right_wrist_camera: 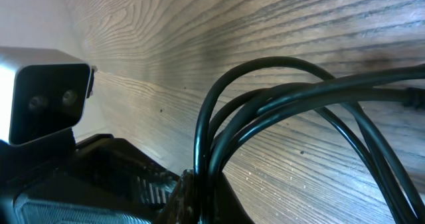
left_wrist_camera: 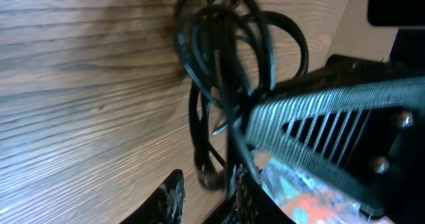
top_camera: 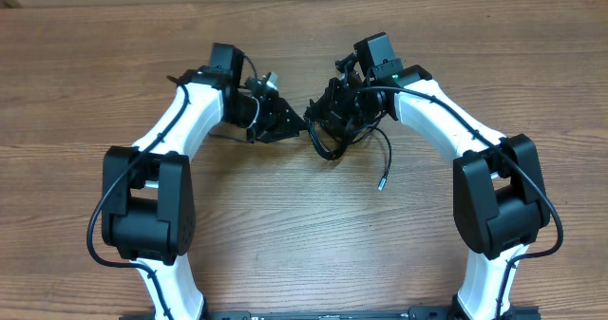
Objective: Untangle cables
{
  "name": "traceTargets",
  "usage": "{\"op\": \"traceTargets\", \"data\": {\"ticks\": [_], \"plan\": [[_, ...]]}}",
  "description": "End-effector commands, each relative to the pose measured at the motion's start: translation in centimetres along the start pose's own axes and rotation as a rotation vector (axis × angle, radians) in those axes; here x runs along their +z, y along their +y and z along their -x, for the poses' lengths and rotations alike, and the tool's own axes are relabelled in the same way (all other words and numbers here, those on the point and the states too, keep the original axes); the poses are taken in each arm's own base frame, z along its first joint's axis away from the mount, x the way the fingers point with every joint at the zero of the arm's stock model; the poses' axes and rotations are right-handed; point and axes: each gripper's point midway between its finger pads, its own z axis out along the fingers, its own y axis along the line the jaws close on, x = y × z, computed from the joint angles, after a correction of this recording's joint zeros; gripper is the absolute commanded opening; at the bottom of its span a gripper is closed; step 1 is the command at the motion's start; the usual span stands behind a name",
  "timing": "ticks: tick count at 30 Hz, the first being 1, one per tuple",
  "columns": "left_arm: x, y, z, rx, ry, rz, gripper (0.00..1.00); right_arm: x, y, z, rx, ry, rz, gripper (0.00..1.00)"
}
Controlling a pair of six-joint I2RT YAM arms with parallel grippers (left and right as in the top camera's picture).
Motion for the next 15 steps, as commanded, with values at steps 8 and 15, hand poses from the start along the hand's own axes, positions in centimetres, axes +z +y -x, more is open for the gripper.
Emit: {"op": "traceTargets", "data": {"ticks": [8, 15], "plan": [[0.7, -0.9, 1.2, -0.074, -0.049, 0.008, 0.25, -1.3, 2.5, -0.4, -0.061, 0.0, 0.062, 0.04], [0.4, -3.8, -0.1, 0.015, 0.034, -0.156, 0.16, -1.3, 1.9, 0.1, -0.059, -0.027, 0.03, 0.04]]}}
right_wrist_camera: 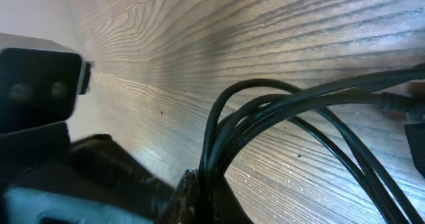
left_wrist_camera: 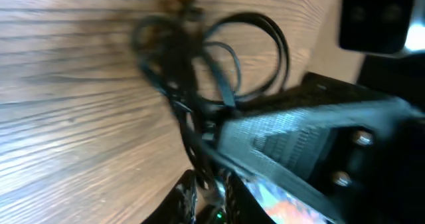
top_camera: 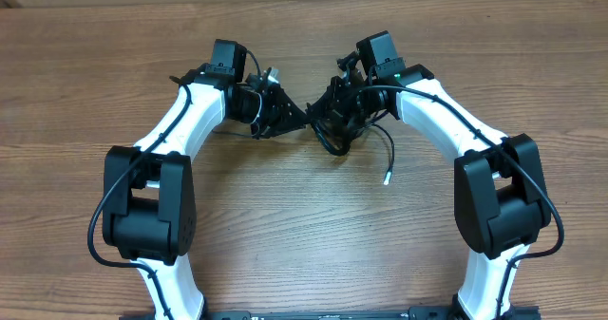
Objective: Untangle cables
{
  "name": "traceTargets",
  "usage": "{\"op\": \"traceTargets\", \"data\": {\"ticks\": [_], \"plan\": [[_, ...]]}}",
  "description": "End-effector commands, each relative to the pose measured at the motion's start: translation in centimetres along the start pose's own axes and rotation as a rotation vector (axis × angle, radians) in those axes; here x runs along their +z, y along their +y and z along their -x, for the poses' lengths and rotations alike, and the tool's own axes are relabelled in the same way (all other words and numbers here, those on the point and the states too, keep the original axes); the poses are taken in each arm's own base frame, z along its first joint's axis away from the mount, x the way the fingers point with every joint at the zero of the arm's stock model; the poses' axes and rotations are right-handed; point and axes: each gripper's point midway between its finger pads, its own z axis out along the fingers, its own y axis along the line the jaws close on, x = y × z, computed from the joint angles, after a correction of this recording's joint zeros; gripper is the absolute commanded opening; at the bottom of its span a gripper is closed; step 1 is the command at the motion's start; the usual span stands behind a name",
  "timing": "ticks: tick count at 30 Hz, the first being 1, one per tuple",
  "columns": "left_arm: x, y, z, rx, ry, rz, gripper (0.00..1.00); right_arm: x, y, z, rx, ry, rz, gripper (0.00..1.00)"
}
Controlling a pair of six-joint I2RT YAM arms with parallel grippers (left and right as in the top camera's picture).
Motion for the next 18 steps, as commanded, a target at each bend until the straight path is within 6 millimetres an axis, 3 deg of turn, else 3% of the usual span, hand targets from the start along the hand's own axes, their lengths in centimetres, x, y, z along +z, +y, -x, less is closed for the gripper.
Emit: {"op": "traceTargets", "data": {"ticks": [1, 5, 8, 12, 16, 18], "plan": [[0.2, -1.9, -0.9, 0.06, 0.05, -0.083, 0.16, -1.1, 2.0, -0.2, -0.051, -0.019, 0.028, 0.04], [0.2, -1.3, -1.4, 0.017, 0.062, -0.06, 0.2, -1.1, 1.6, 0.1, -0.05, -0.035, 0.006, 0.04], [0.3, 0.8, -0.8, -0.011, 0.017, 0.06, 0.31, -1.1, 1.4, 0.2, -0.048, -0.043, -0.005, 0.04], [0.5, 2.3, -0.4, -0.068, -0.027, 0.157, 0.49, -0.9, 1.6, 0.0, -0.052, -0.038, -0.004, 0.04], [1.4, 1.3, -0.2, -0.062, -0.039, 0.145, 0.49, -0.5, 1.9, -0.5, -0.062, -0.028, -0.005, 0.04], [1.7, 1.2, -0.3, -0.06, -0.036, 0.145, 0.41, -0.5, 1.7, -0.5, -0.058, -0.028, -0.014, 0.04]]}}
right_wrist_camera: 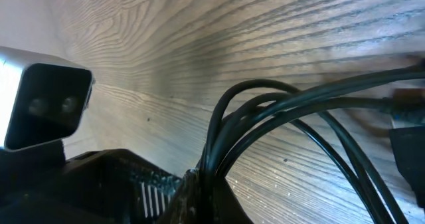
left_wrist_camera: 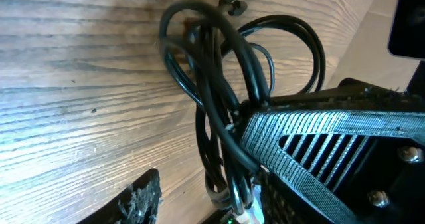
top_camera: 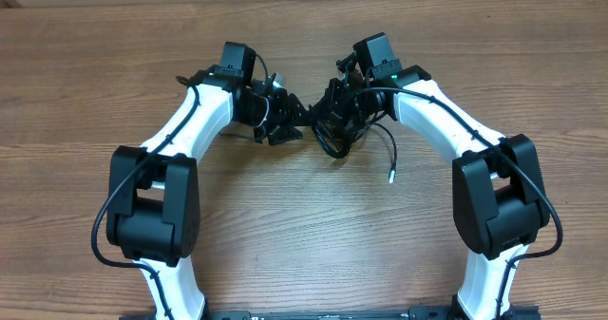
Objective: Untangle cables
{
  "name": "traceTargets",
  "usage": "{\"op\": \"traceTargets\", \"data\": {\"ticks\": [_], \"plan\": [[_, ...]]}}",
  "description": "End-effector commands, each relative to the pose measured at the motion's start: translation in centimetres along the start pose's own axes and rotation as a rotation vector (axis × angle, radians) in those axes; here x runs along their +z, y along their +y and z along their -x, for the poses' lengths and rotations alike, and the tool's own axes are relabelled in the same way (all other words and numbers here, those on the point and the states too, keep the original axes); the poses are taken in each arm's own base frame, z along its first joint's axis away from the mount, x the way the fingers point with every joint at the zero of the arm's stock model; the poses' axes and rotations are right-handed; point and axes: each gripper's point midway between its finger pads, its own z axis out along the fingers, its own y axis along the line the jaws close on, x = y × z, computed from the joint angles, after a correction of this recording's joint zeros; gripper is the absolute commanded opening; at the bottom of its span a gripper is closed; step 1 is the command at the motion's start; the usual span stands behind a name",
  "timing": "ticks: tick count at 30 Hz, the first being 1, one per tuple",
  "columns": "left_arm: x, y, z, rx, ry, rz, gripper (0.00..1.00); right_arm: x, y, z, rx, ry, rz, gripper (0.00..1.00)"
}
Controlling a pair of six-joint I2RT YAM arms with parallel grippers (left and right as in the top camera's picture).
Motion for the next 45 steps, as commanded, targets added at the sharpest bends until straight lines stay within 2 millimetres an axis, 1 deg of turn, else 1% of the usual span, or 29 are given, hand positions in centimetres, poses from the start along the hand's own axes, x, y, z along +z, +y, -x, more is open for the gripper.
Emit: {"op": "traceTargets", "data": {"ticks": [1, 2, 3, 4, 6, 10, 12, 13, 15, 17, 21, 22, 23, 25, 28, 29, 31, 34, 37, 38, 41, 43, 45], "plan": [[0.5, -0.3, 0.0, -0.006, -0.015, 0.025, 0.36, -0.9, 2.2, -0.6, -0.049, -0.004, 0.034, 0.04], [0.5, -0.3, 0.0, -0.007, -0.016, 0.028, 0.25, -0.9, 2.0, -0.6, -0.046, -0.009, 0.022, 0.04], [0.5, -0.2, 0.0, -0.008, -0.014, 0.029, 0.17, -0.9, 1.7, -0.5, -0.042, -0.014, 0.009, 0.04], [0.5, -0.1, 0.0, -0.011, -0.015, 0.034, 0.16, -0.9, 1.4, -0.5, -0.037, -0.019, -0.006, 0.04], [0.5, 0.1, 0.1, -0.011, -0.026, 0.05, 0.25, -0.9, 1.4, -0.6, -0.034, -0.014, -0.006, 0.04], [0.6, 0.5, 0.3, -0.01, -0.04, 0.073, 0.3, -0.9, 1.4, -0.7, -0.031, -0.01, -0.008, 0.04], [0.6, 0.6, 0.4, -0.009, -0.046, 0.082, 0.31, -0.9, 1.7, -0.9, -0.033, 0.004, 0.012, 0.04], [0.6, 0.7, 0.5, -0.008, -0.052, 0.092, 0.31, -0.9, 1.8, -1.0, -0.033, 0.008, 0.017, 0.04], [0.6, 1.1, 0.7, -0.01, -0.064, 0.112, 0.26, -0.9, 1.9, -1.1, -0.033, 0.012, 0.021, 0.04], [0.7, 1.1, 0.6, -0.008, -0.062, 0.114, 0.26, -0.9, 1.9, -1.1, -0.033, 0.013, 0.022, 0.04], [0.9, 1.3, 0.5, 0.014, -0.065, 0.136, 0.09, -0.9, 2.0, -1.1, -0.033, 0.018, 0.028, 0.04], [0.9, 1.5, 0.5, 0.012, -0.069, 0.147, 0.09, -0.9, 2.0, -1.1, -0.033, 0.018, 0.028, 0.04], [0.8, 1.9, 0.6, 0.008, -0.075, 0.165, 0.12, -0.9, 2.0, -1.1, -0.032, 0.017, 0.028, 0.04], [0.7, 2.1, 0.7, 0.015, -0.08, 0.179, 0.15, -0.9, 2.0, -1.2, -0.033, 0.018, 0.028, 0.04], [0.7, 2.4, 0.9, 0.018, -0.092, 0.196, 0.16, -0.9, 2.2, -1.3, -0.033, 0.029, 0.042, 0.04], [0.7, 2.5, 0.9, 0.019, -0.095, 0.2, 0.15, -0.9, 2.2, -1.4, -0.033, 0.03, 0.043, 0.04], [0.6, 2.5, 0.9, 0.03, -0.095, 0.203, 0.04, -0.9, 2.2, -1.4, -0.032, 0.031, 0.044, 0.04], [0.6, 2.6, 1.0, 0.059, -0.097, 0.21, 0.04, -0.9, 2.0, -1.3, -0.029, 0.027, 0.031, 0.04], [0.6, 2.6, 1.0, 0.181, -0.083, 0.215, 0.04, -0.9, 0.7, -1.2, -0.003, 0.006, -0.035, 0.3], [0.6, 2.6, 1.0, 0.23, -0.077, 0.218, 0.04, -0.9, 0.1, -1.2, 0.012, 0.001, -0.065, 0.42], [0.7, 2.1, 0.6, 0.389, -0.043, 0.191, 0.04, -1.0, -0.7, -1.0, 0.066, -0.018, -0.105, 0.49], [1.0, 0.6, -0.7, 0.542, 0.017, 0.088, 0.04, -1.0, -1.1, -0.4, 0.139, -0.053, -0.125, 0.49], [1.0, 0.6, -0.9, 0.558, 0.026, 0.083, 0.04, -1.0, -0.9, -0.2, 0.147, -0.063, -0.117, 0.47]]}}
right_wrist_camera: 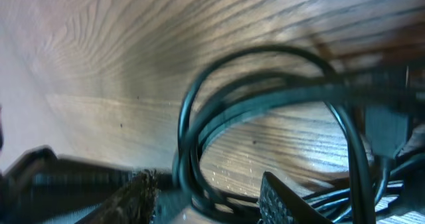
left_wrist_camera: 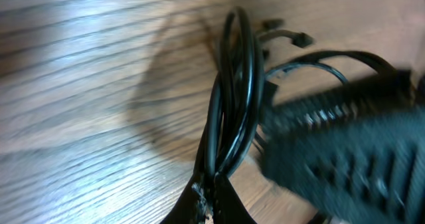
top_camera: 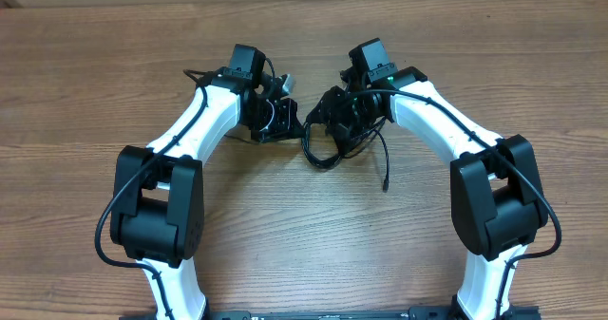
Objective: Untangle cables
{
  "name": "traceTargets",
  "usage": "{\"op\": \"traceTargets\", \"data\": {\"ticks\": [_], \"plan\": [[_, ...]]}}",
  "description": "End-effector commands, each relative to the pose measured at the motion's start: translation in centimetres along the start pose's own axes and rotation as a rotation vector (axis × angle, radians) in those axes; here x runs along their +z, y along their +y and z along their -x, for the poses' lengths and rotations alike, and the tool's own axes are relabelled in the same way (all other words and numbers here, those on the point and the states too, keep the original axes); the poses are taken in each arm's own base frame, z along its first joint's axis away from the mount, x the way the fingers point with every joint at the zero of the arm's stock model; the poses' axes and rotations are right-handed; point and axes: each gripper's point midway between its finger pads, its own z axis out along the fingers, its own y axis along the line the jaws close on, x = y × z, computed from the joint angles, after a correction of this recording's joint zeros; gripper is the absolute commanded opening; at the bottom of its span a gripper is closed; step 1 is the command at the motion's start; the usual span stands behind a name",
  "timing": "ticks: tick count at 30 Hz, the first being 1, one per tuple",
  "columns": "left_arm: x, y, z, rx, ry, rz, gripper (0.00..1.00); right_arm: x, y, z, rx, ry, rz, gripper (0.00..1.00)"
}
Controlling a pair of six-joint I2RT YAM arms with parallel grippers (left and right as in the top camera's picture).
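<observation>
A tangle of black cables (top_camera: 321, 155) lies on the wooden table between my two arms, one loose end with a plug (top_camera: 386, 184) trailing toward the front. My left gripper (left_wrist_camera: 211, 188) is shut on several strands of the cables (left_wrist_camera: 234, 98), which rise from its fingertips in long loops. My right gripper (right_wrist_camera: 206, 187) is open, its fingers (right_wrist_camera: 136, 194) standing either side of the cable loops (right_wrist_camera: 199, 151) without pinching them. In the overhead view the left gripper (top_camera: 288, 121) and right gripper (top_camera: 330, 119) sit close together at the bundle's top.
The wooden table (top_camera: 114, 64) stretches around the arms. In the left wrist view the right gripper's body (left_wrist_camera: 345, 144) shows blurred just right of the cables. The table's far edge runs along the top of the overhead view.
My left gripper, then open beside the bundle, is now shut on several strands. My right gripper, then shut on the cables, is now open around them. The bundle has shifted slightly left.
At first my right gripper was shut on the cable bundle, with my left gripper a little apart to its left. The left gripper was closer at each later moment, open at the strands. Now the left holds the cables and the right has let go.
</observation>
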Motion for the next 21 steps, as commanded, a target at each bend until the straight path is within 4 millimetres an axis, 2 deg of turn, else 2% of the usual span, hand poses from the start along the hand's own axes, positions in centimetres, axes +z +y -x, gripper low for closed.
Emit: {"op": "traceTargets", "data": {"ticks": [1, 4, 6, 9, 11, 14, 18, 19, 21], "plan": [[0.0, -1.8, -0.7, 0.185, 0.027, -0.091, 0.04, -1.4, 1.1, 0.8, 0.046, -0.071, 0.006, 0.45], [0.0, -1.7, -1.1, 0.202, 0.042, -0.088, 0.04, -1.4, 0.5, 1.5, 0.152, -0.112, -0.024, 0.39], [0.0, -1.4, -1.3, 0.191, 0.049, -0.071, 0.04, -1.4, 0.5, 1.5, 0.186, -0.116, -0.026, 0.23], [0.0, -1.0, -1.2, 0.161, 0.047, -0.045, 0.04, -1.4, 0.2, 1.3, 0.204, -0.107, -0.038, 0.15], [0.1, -0.9, -1.1, 0.15, 0.045, -0.037, 0.04, -1.4, 0.0, 1.0, 0.21, -0.099, -0.047, 0.04], [0.1, -0.4, -1.0, 0.131, 0.04, -0.013, 0.04, -1.4, -0.3, 0.7, 0.208, -0.089, -0.06, 0.04], [-0.6, 4.5, -0.4, -0.09, -0.017, 0.273, 0.04, -1.7, -1.6, 0.1, 0.12, -0.053, -0.105, 0.04], [-1.2, 6.2, -0.4, -0.161, -0.042, 0.374, 0.04, -2.0, -2.3, 0.0, 0.118, -0.041, -0.122, 0.04], [-2.1, 8.0, -0.6, -0.219, -0.06, 0.477, 0.04, -2.7, -3.8, -0.1, 0.121, -0.021, -0.152, 0.04]]}}
